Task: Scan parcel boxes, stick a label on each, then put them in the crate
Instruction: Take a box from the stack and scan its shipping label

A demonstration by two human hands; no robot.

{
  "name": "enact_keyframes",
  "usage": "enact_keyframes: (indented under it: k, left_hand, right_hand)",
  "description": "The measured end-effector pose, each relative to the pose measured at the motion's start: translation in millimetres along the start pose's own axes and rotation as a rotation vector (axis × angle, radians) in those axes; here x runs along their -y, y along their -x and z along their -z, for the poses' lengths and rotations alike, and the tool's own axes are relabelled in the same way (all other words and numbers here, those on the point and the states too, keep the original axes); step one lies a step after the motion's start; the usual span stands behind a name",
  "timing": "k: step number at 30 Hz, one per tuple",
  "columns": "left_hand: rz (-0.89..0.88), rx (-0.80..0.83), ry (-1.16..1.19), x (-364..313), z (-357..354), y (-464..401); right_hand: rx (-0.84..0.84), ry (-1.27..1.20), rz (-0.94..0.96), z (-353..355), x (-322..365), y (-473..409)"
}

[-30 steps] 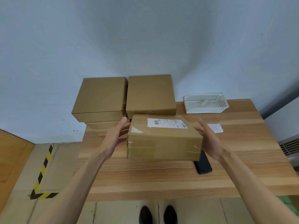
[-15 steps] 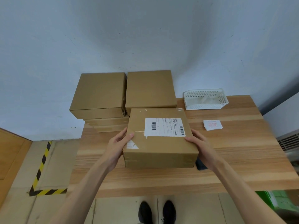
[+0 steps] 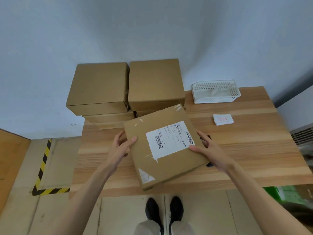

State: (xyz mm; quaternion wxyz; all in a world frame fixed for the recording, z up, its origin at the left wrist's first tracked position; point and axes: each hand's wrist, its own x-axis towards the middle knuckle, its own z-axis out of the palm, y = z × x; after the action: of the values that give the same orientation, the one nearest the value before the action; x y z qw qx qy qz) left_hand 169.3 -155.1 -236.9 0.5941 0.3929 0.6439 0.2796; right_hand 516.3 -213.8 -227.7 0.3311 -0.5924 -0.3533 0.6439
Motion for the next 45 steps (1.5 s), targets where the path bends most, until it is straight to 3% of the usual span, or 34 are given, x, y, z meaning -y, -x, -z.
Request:
enact_keyframes:
  k: [3, 6, 8, 10, 15, 18, 22, 26, 32, 35, 38, 41, 45]
  left_hand:
    - [-0.083, 0.017, -0.146, -11.0, 9.4, -12.5]
    - [-0.055, 0.218, -0.298, -20.9, 20.2, -21.1]
    - [0.04, 0.359, -0.243, -25.0, 20.3, -19.2]
    - [0.099, 0.401, -0.139, -21.5, 16.9, -18.5]
    - [0.14, 0.223, 0.036, 13.5, 1.3, -12.6]
    - [0.117, 0.156, 0.073, 46.0, -8.6, -9.0]
    - [0.158, 0.122, 0.129, 78.6, -32.5, -5.5]
    - [0.173, 0.098, 0.093, 103.4, -48.0, -13.7]
    - [0.192, 0.051, 0.029, 129.8, -63.6, -36.5]
    - [0.183, 0.033, 0.035, 135.6, -69.2, -43.2]
    - [0.168, 0.013, 0.021, 140.1, -72.0, -46.7]
    - [0.17, -0.009, 0.024, 144.8, -74.1, -47.4]
    - [0.183, -0.023, 0.024, 145.0, -75.6, -45.5]
  right_hand:
    - [0.108, 0.059, 0.014, 11.4, 7.1, -7.4]
    - [0.208, 0.159, 0.028, 18.4, 24.4, -13.9]
    - [0.223, 0.218, 0.032, 20.7, 34.8, -19.4]
    - [0.209, 0.254, 0.031, 22.3, 42.0, -24.6]
    - [-0.05, 0.311, 0.073, 23.5, 27.7, -37.7]
    - [-0.177, 0.304, 0.0, 18.8, -13.2, -46.7]
    - [-0.102, 0.169, -0.104, -7.5, -61.5, -48.2]
    - [-0.187, 0.071, -0.087, -15.3, -95.7, -60.3]
    - [-0.157, 0.12, -0.083, -7.1, -114.8, -86.9]
    - [-0.308, 0.271, -0.123, 6.7, -118.6, -97.7]
    - [-0.578, 0.776, -0.127, 35.4, -131.6, -104.0]
    - [-0.612, 1.19, -0.285, 53.3, -143.8, -103.9]
    - [-0.63, 1.383, -0.379, 55.7, -152.6, -109.4]
